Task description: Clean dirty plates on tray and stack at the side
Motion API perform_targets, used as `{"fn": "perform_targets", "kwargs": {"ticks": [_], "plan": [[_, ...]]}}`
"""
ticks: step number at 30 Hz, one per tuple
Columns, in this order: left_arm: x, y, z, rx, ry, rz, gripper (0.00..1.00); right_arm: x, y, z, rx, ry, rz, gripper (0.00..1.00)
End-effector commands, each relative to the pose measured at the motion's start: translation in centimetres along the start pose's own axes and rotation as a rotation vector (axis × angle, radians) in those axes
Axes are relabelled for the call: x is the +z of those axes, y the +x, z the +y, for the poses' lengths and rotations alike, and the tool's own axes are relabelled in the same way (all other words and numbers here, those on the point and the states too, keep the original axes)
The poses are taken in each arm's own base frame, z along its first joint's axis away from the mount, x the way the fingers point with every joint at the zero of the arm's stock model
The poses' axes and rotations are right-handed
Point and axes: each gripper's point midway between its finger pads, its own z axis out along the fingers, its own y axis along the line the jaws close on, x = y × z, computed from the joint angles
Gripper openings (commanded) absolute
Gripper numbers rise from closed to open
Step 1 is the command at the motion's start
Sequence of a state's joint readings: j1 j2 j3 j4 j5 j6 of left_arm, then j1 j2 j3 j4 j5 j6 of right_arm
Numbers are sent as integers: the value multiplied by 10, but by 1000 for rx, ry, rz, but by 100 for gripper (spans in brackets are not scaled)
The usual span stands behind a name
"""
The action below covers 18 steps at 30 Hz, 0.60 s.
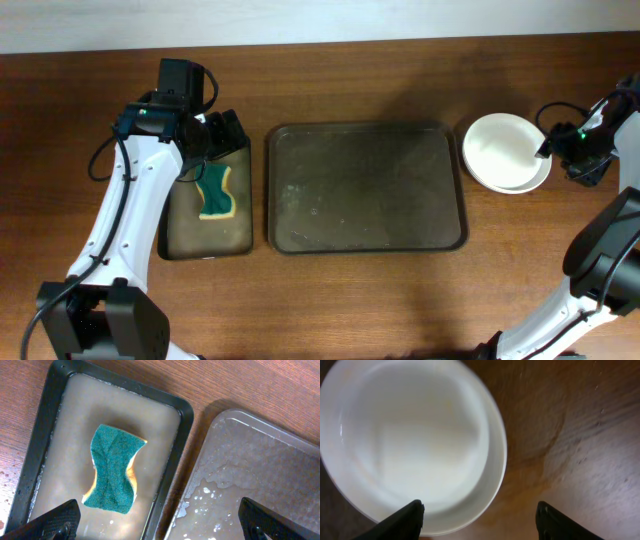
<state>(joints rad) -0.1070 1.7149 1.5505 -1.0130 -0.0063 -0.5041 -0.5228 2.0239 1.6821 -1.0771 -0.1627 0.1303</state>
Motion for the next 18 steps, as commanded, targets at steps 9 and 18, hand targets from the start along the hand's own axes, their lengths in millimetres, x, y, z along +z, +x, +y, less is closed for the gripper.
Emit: {"fn": "perform_targets", "kwargs": {"ticks": [9,18], "plan": [[-1,-1,-2,13,8,1,99,-160,78,43,-163,-70,-172,98],[-1,-1,-2,13,8,0,99,-161,205,82,-353,-216,-97,98]]}}
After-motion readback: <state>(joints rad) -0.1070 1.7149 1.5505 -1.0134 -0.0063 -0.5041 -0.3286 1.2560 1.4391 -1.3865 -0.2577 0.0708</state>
